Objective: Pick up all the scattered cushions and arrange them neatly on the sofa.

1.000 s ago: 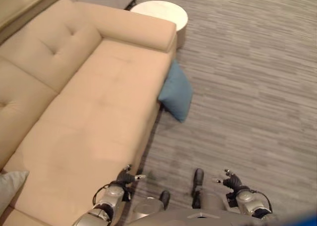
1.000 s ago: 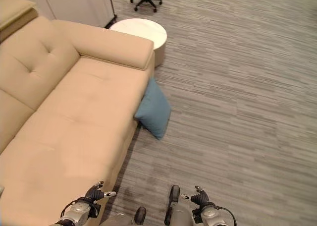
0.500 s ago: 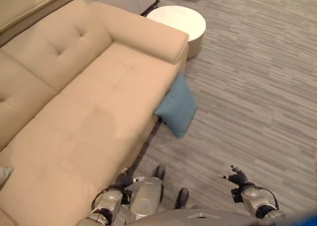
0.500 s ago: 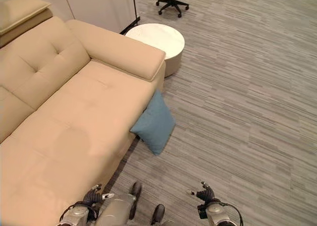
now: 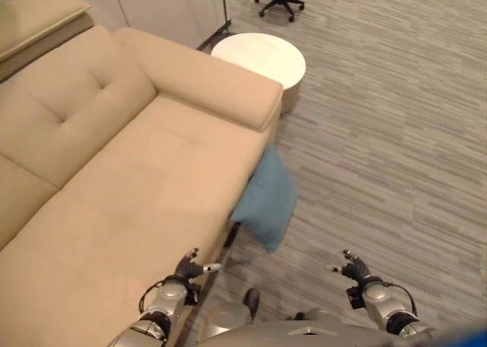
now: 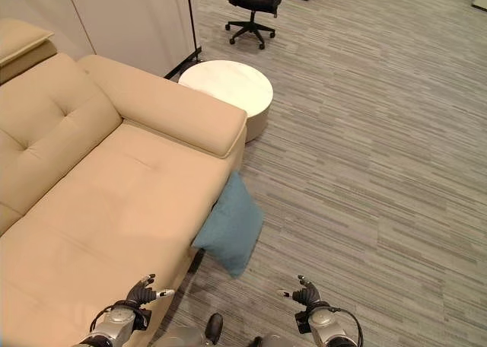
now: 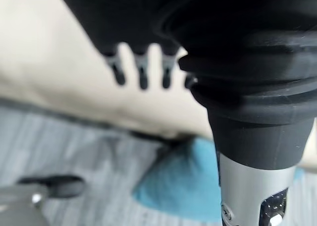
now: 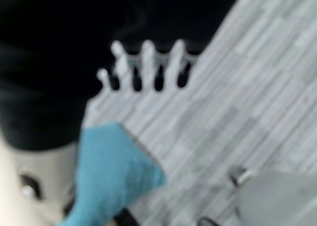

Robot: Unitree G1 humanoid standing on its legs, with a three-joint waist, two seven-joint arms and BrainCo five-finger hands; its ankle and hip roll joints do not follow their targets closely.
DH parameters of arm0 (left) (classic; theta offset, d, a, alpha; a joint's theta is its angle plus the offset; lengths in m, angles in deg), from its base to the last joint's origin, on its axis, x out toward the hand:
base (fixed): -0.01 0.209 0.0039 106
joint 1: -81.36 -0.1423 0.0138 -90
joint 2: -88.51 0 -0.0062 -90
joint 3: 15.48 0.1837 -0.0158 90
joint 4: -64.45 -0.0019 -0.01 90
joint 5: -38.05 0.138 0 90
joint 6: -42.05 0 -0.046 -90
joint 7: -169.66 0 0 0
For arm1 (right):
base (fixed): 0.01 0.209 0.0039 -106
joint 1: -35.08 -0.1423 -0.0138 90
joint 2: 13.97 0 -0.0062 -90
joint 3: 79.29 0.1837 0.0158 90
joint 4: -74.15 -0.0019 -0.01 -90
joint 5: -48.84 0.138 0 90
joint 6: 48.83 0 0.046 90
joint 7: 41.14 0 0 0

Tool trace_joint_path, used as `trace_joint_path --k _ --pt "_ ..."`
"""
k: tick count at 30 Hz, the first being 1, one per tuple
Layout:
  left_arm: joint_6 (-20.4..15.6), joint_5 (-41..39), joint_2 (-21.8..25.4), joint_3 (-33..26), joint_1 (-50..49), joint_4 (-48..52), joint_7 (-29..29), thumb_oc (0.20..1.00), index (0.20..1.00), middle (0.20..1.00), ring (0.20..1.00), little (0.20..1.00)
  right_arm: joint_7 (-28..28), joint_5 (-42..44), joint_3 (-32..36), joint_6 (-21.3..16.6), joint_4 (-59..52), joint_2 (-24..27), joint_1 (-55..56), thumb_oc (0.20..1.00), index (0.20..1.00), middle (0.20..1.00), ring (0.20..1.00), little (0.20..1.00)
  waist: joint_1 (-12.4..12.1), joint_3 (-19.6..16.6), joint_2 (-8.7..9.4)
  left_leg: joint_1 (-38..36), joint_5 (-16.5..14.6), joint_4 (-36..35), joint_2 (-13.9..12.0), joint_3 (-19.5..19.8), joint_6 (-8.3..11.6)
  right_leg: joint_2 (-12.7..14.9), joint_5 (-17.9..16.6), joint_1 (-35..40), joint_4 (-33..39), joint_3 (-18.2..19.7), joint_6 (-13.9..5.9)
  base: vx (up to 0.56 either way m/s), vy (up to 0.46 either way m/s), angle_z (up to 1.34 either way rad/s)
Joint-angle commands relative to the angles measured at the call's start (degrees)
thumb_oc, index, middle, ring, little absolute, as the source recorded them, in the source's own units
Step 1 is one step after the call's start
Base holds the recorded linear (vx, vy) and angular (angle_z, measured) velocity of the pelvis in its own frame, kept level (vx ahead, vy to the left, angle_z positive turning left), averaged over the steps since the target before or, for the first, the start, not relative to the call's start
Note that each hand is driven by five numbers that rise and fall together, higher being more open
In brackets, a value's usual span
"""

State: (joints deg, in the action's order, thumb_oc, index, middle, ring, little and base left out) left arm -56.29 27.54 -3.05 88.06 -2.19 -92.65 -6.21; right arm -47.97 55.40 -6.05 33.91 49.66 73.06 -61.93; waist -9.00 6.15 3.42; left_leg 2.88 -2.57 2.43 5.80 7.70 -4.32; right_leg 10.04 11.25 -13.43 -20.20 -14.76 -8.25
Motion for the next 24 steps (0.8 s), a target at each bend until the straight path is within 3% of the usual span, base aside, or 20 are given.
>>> trace_joint_path --k 1,4,5,8,9,12,14,15,17,18,19,20,22,24 --pt "-1.5 0.6 -0.8 0.2 0.7 -1.3 0.4 1.000 1.000 1.000 1.000 1.000 -0.5 0.7 -0.1 -0.9 -0.8 1.9 -0.7 1.000 1.000 1.000 1.000 1.000 -0.7 -0.1 -1.00 -1.3 -5.6 3.0 -1.6 5.7 3.12 -0.4 -15.6 1.1 14.0 4.8 -1.15 0.30 -0.215 0.15" --pt "-1.7 1.2 -0.7 -0.1 0.1 -2.4 0.7 1.000 1.000 1.000 1.000 1.000 -0.5 0.3 -0.4 -0.9 -0.5 2.0 -0.4 1.000 1.000 1.000 1.000 1.000 -0.6 -0.6 -0.20 -3.1 -7.1 3.2 -2.6 6.5 4.10 -0.5 -16.4 2.5 15.7 4.3 -1.47 0.27 -0.212 0.43" --pt "-1.7 1.2 -1.0 -0.2 -0.6 -2.8 0.4 1.000 1.000 1.000 1.000 1.000 -0.5 0.6 -0.5 -1.1 -0.5 2.2 0.3 1.000 1.000 1.000 1.000 1.000 -0.4 -1.3 0.18 -3.4 -6.8 5.1 -3.9 8.3 5.55 -1.7 -15.3 3.9 16.1 4.0 -0.71 0.28 -0.280 0.62" --pt "-1.7 0.4 -1.3 -0.6 -0.6 -2.7 0.4 1.000 1.000 1.000 1.000 1.000 -0.8 2.1 -0.6 -1.4 -0.5 2.7 -0.2 1.000 1.000 1.000 1.000 1.000 -0.9 0.1 0.18 1.9 -2.0 15.1 -5.0 8.2 8.13 -2.9 -13.8 7.0 17.6 2.1 1.24 0.14 -0.250 0.69" --pt "-1.9 -0.1 -1.4 -0.4 0.1 -2.3 0.5 1.000 1.000 1.000 1.000 1.000 -1.1 2.9 -0.6 -1.6 -0.6 3.0 -0.7 1.000 1.000 1.000 1.000 1.000 -1.2 1.5 0.29 6.2 0.7 20.9 -4.6 7.7 8.28 -3.0 -13.5 8.1 18.1 1.7 1.98 -0.01 -0.195 0.49" --pt "-2.0 -0.9 -1.3 -0.6 0.2 -1.8 0.4 1.000 1.000 1.000 1.000 1.000 -1.3 2.9 -0.6 -1.5 -0.4 3.8 -1.1 1.000 1.000 1.000 1.000 1.000 -1.7 2.8 0.86 10.5 0.9 26.2 -4.7 4.1 7.10 -4.1 -12.4 11.0 20.0 0.7 3.45 0.06 -0.156 0.26" --pt "-2.1 -1.5 -1.3 -0.8 0.1 -1.6 0.2 1.000 1.000 1.000 1.000 1.000 -1.2 2.9 -0.5 -1.5 -0.2 4.1 -1.1 1.000 1.000 1.000 1.000 1.000 -1.7 3.1 0.94 11.4 0.5 26.5 -4.9 2.9 7.02 -4.4 -12.0 11.8 20.6 0.2 3.53 0.14 -0.125 0.10" --pt "-2.0 -1.3 -1.6 -0.8 0.0 -2.0 0.2 1.000 1.000 1.000 1.000 1.000 -1.3 2.9 -0.4 -1.6 0.1 4.2 -0.9 1.000 1.000 1.000 1.000 1.000 -1.8 2.9 1.09 11.7 -2.3 23.1 -4.2 0.1 6.67 -5.1 -11.4 13.5 21.7 -0.3 3.37 0.20 -0.069 0.17" --pt "-1.8 -0.8 -1.8 -0.6 -0.2 -2.1 0.1 1.000 1.000 1.000 1.000 1.000 -1.5 2.8 -0.2 -2.0 0.2 4.2 -0.5 1.000 1.000 1.000 1.000 1.000 -1.5 1.9 1.16 11.4 -3.5 17.0 -2.5 -2.3 6.16 -5.6 -10.8 14.1 22.8 -1.0 2.78 0.19 -0.038 0.18" --pt "-1.8 -0.8 -1.8 -0.7 -0.2 -2.1 0.1 1.000 1.000 1.000 1.000 1.000 -1.5 2.8 -0.2 -2.0 0.2 4.1 -0.5 1.000 1.000 1.000 1.000 1.000 -1.3 1.8 1.28 11.5 -3.2 16.7 -2.3 -2.2 6.14 -5.5 -10.8 13.9 22.7 -1.1 2.75 0.19 0.032 0.48" --pt "-1.7 -0.8 -1.9 -0.6 -0.4 -1.6 -0.2 1.000 1.000 1.000 1.000 1.000 -1.5 2.9 0.4 -1.9 0.6 4.1 -0.2 1.000 1.000 1.000 1.000 1.000 -1.0 0.8 0.68 11.2 -1.8 10.9 -2.1 -6.4 5.72 -6.9 -10.0 14.3 22.9 -1.8 2.76 0.17 0.028 0.51" --pt "-1.6 -0.4 -1.6 -0.9 -0.4 -1.7 0.1 1.000 1.000 1.000 1.000 1.000 -1.6 2.7 0.6 -1.9 0.7 3.9 -0.2 1.000 1.000 1.000 1.000 1.000 -1.1 0.8 0.86 11.0 -0.7 10.3 -2.7 -8.7 5.88 -7.0 -9.4 15.0 23.0 -2.5 2.69 0.17 0.027 0.36" --pt "-1.6 -0.8 -1.5 -0.9 -0.5 -1.3 0.0 1.000 1.000 1.000 1.000 1.000 -1.3 2.4 0.5 -1.6 0.5 3.6 -0.1 1.000 1.000 1.000 1.000 1.000 -1.1 0.3 1.20 11.7 -0.9 11.0 -2.2 -9.1 5.68 -7.2 -9.2 14.8 22.5 -2.4 2.85 0.15 0.077 0.20" --pt "-1.6 -0.8 -1.0 -1.1 -0.8 -1.3 0.0 1.000 1.000 1.000 1.000 1.000 -1.3 1.8 0.6 -1.7 0.5 3.2 0.4 1.000 1.000 1.000 1.000 1.000 -1.9 -0.4 1.88 8.9 -1.2 8.0 -0.5 -5.7 5.48 -6.8 -8.3 14.8 19.5 -4.0 2.47 0.23 0.112 0.12"
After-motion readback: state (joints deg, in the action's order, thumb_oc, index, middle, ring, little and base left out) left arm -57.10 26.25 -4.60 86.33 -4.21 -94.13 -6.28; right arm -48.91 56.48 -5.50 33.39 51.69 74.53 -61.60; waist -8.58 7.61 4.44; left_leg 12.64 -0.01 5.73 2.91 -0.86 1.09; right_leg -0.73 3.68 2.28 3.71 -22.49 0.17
